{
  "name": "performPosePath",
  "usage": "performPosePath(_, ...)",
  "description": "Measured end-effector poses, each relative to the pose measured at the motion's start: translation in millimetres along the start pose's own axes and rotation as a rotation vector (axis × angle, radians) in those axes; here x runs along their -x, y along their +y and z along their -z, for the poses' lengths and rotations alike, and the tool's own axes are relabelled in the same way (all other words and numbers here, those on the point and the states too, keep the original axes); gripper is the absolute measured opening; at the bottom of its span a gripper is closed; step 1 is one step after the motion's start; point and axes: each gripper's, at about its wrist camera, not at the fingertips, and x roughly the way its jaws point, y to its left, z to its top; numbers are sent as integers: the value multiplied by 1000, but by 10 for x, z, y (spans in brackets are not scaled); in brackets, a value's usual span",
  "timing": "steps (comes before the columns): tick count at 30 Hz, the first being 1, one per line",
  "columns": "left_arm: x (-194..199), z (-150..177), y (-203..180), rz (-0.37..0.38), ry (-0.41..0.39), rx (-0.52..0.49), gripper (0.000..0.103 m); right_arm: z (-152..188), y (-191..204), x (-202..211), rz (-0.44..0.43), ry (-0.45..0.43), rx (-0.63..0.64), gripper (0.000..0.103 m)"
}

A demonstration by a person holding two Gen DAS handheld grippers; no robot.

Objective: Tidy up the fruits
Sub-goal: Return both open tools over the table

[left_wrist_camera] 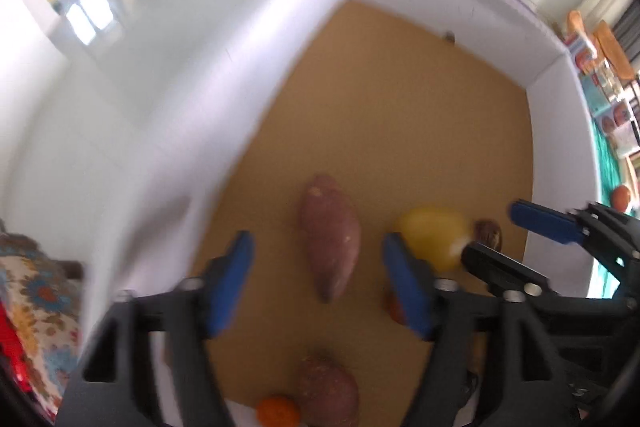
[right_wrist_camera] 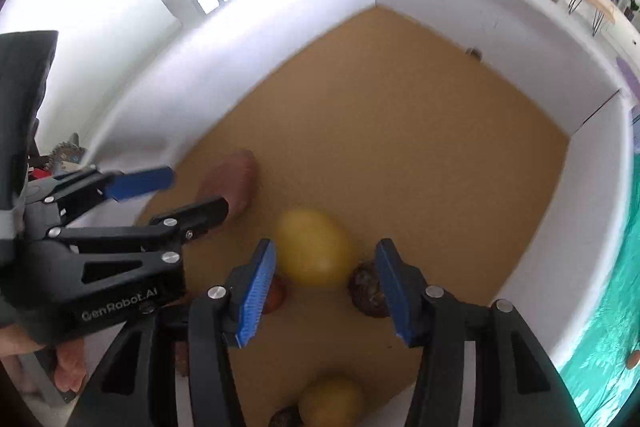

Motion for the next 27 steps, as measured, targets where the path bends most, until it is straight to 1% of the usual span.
performPosePath(1,144,0,-41,6,-38,-5,85,22,-27,149,-3,-29,-2,56)
performPosePath(2,303,13,-102,21,-77,-12,86,55,-60,301,-7,-61,-4,57)
performPosePath(4,633,28,-290,58,-154,-41,90,174,-173,700,-17,-139,2,66)
performPosePath(5,792,95,-417,73,-191,-63,90,270,-248,891,-14,-177,7,69)
performPosePath(7,1045,300,-732,116,-248,-119,92,546,-433,1229,9,-260,18,83)
performPosePath(9,1188,558,-1070,204,-269,-180,96,938,-647,1478,49,-320,14,88)
performPosePath(11,1227,852,-1468,296,-263,-242,96,1463,-909,1629,131,-358,-1,88)
performPosePath(14,1087,1364,-2152,396,-232,-339,96,2308,-1402,1659,274,-364,-52,88)
performPosePath(17,738,1754,-2749,453,-181,-409,97,3207,-1987,1542,402,-329,-187,88)
performPosePath(19,433,1996,-3146,450,-138,-456,96,3711,-2347,1434,492,-274,-290,88)
performPosePath(20,333,2099,-3317,446,-130,-472,96,3911,-2465,1412,524,-265,-332,88)
performPosePath(22,175,2255,-3563,429,-149,-501,96,4295,-2645,1457,576,-274,-406,88)
performPosePath(24,27,2307,-3769,405,-181,-525,96,4551,-2744,1487,620,-296,-467,88)
performPosePath(25,18,2397,-3876,384,-197,-535,96,4651,-2760,1498,627,-310,-498,89)
performPosePath(27,-69,2410,-3953,352,-218,-550,96,4809,-2754,1603,620,-330,-550,89)
